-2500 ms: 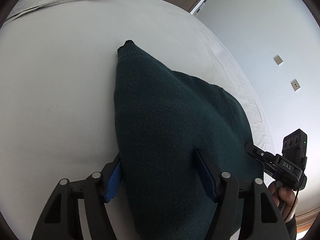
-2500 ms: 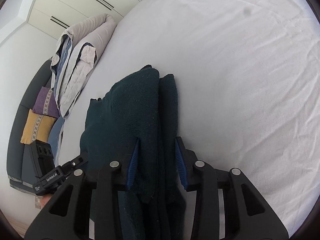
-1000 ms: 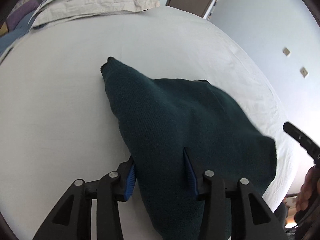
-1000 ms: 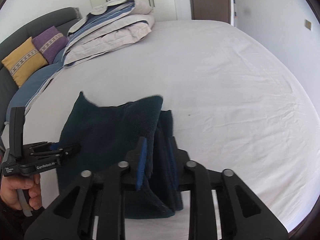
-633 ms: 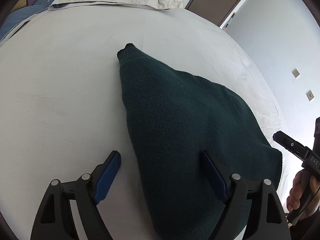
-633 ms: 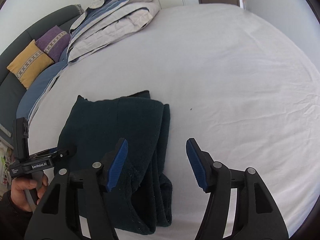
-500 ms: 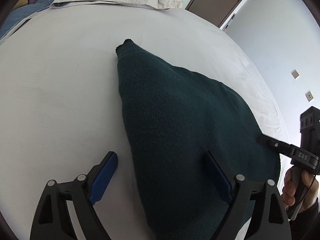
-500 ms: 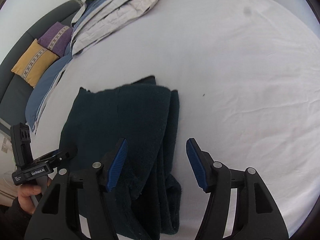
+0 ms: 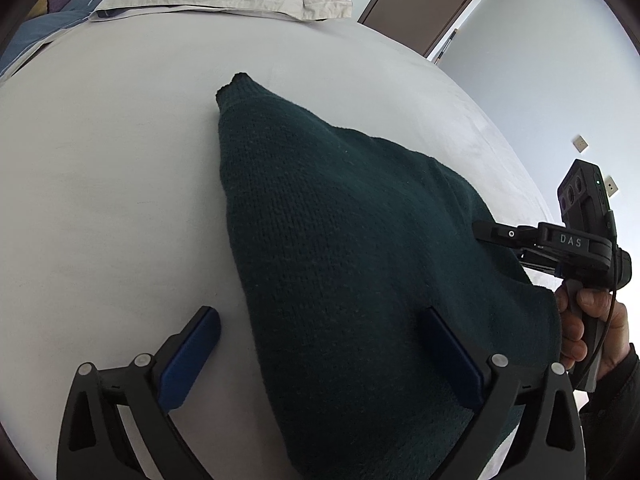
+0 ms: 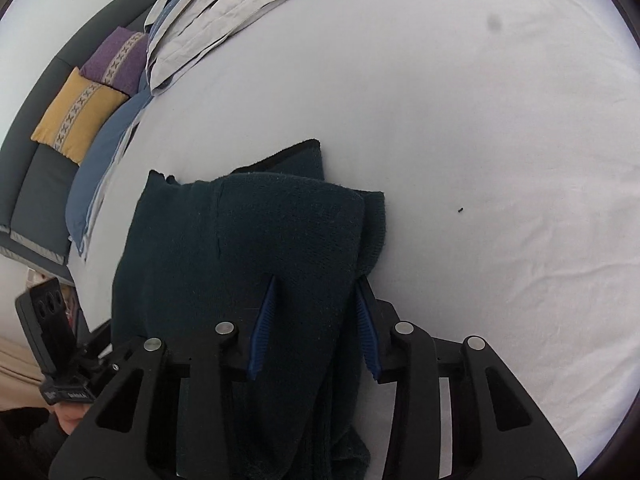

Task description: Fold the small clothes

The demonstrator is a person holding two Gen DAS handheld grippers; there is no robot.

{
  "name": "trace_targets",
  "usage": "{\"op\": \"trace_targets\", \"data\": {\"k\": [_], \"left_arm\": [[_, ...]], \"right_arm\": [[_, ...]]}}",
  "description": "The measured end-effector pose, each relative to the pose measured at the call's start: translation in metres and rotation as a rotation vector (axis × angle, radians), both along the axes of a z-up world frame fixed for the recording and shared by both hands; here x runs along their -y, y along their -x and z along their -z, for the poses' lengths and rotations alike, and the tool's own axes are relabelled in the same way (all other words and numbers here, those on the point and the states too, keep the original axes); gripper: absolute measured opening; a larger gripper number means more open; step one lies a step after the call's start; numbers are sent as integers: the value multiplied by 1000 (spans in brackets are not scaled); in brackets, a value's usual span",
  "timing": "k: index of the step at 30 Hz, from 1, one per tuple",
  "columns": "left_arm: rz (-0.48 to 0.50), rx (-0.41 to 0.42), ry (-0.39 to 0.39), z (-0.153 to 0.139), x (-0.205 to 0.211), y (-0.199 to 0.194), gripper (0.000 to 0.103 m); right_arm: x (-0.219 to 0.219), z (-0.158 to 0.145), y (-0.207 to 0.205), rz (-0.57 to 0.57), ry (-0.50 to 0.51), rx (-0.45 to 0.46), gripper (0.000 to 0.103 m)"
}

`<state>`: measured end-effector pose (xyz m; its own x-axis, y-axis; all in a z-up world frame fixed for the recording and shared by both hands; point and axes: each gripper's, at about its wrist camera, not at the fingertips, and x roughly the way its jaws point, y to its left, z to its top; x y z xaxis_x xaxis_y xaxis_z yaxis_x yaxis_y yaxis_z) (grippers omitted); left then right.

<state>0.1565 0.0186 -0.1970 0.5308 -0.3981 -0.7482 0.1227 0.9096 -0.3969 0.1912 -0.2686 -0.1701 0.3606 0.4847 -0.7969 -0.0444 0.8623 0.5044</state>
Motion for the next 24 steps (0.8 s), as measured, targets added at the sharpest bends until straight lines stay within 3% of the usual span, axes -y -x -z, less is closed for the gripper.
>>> {"op": "trace_targets", "data": {"k": [3,8,9,11,12,14,18,21,24], "left_arm": [[9,1,13,3,-6,3,103],[20,-1,26,5,-10,2,100],[26,-1,30,2,-11,-3,97],[50,-19,75,2,-14,-6,69],[59,-43,110,3,-16,-9,64],[54,-62,108,-1,-18,-13,57],[74,-95,119,-13,-22,-21,44],[84,-126,161,-24,-31,-23,41],[115,-95,136,-52,-40,-12,41]], "right_arm": [[14,11,-5,17,-111,-74,41],[1,20,4,-69,-139,-79,41],[-3,22,6,-75,-139,-77,41],[-12,24,14,-62,-139,-71,39],[-14,26,14,-48,-141,-71,35],[-21,23,19,-31,-119,-55,28],[-38,-6,36,-7,-38,8,21],[-42,-36,58,9,-102,55,20],[-58,-59,80,-7,-131,77,20]]}}
